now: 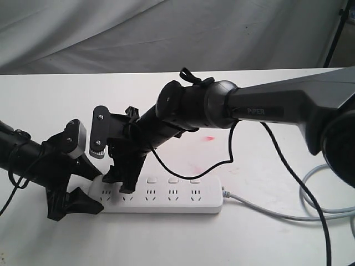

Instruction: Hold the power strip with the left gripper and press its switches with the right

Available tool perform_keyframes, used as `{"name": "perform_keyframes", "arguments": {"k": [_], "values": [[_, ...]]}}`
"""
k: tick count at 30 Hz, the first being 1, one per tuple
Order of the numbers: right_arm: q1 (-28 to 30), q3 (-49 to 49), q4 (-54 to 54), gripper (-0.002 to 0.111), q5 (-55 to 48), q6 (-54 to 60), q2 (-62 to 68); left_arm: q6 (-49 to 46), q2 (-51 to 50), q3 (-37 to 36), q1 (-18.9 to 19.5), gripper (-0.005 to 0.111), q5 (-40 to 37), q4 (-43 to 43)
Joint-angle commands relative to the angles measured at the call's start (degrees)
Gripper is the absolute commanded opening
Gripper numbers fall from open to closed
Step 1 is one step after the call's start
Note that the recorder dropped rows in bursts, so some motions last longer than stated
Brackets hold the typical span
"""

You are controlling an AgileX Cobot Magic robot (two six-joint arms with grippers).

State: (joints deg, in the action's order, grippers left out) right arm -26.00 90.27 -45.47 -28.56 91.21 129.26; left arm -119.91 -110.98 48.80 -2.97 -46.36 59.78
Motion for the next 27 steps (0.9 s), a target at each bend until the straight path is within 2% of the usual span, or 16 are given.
{"name": "perform_keyframes", "arguments": {"k": [1,15,27], "values": [[-0.28,-0.84,-0.45,0.072,-2.10,0.78,-1.76,-0.07,0.03,-0.22,-0.38,0.028,0.12,-0.24],[0.81,-0.84,-1.58,0.072,-3.94,0.39,-4.51,-0.07,0.03,-0.22,-0.38,0.028,0.12,-0.24],[0.81,-0.84,2.61,0.072,-4.08,-2.38,-4.63,-0.07,0.03,-0.22,-0.38,0.028,0.12,-0.24]]}}
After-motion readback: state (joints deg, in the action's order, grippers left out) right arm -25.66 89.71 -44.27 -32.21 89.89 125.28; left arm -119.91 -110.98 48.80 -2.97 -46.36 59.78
